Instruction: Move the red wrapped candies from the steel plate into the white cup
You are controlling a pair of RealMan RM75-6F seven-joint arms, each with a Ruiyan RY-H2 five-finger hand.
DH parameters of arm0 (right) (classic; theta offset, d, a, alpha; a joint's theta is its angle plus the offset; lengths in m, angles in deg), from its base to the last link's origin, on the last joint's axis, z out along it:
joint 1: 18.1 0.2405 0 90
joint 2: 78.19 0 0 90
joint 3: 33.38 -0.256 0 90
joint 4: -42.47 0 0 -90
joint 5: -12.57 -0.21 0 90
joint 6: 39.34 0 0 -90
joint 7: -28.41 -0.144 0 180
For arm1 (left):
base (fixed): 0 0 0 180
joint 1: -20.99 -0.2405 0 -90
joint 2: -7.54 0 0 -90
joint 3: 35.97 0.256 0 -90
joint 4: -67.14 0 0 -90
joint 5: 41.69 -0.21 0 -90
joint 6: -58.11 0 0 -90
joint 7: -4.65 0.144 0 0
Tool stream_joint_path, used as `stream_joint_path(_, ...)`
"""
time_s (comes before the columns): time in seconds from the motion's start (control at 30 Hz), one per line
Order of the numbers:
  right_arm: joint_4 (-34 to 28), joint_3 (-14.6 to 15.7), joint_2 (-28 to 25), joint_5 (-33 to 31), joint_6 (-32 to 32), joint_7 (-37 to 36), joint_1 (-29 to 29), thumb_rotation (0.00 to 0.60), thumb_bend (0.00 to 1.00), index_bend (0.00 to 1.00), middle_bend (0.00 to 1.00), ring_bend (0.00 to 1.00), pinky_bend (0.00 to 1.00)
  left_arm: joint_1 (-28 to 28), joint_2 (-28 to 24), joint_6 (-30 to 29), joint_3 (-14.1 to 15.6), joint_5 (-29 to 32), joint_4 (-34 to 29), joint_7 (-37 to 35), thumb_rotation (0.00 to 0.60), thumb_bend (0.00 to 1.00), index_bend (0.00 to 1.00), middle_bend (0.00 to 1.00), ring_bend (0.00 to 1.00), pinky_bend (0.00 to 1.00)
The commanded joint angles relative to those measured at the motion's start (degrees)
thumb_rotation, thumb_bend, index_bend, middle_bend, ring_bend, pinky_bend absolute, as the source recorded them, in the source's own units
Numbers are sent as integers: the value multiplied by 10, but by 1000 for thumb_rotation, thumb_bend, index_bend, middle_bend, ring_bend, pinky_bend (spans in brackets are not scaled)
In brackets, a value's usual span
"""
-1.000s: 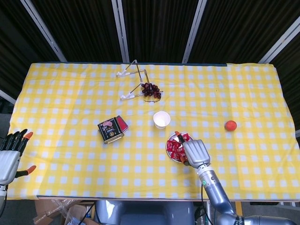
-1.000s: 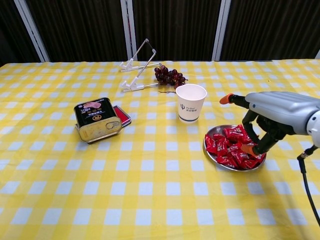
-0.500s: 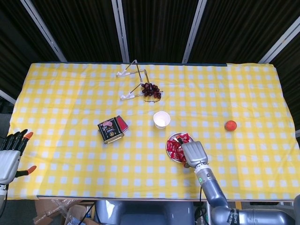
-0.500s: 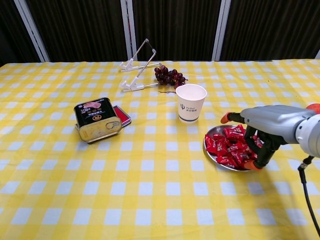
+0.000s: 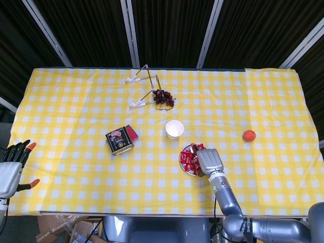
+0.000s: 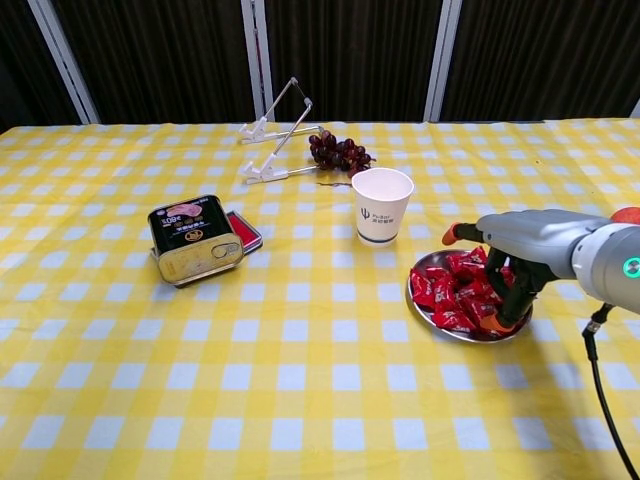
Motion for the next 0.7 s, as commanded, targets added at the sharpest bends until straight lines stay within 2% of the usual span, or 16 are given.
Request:
stream_joint_path(0.03, 10, 0, 3, -10, -4, -7, 5, 600, 302, 178, 719, 887, 999, 0, 0, 1, 0, 0, 0, -1, 600, 41, 0, 0, 0, 0)
stream_joint_path(0.37, 27, 1, 10, -23, -18, -31, 19, 600, 302, 298, 720, 887, 999, 3, -3, 10, 1, 4, -5, -8, 600, 42, 0, 0, 0, 0)
stream_joint_path(0.7, 43, 8, 16, -26, -24, -51, 25, 600, 303, 300, 720, 887, 998, 5, -5, 14, 1, 8, -8, -11, 600, 42, 0, 0, 0, 0)
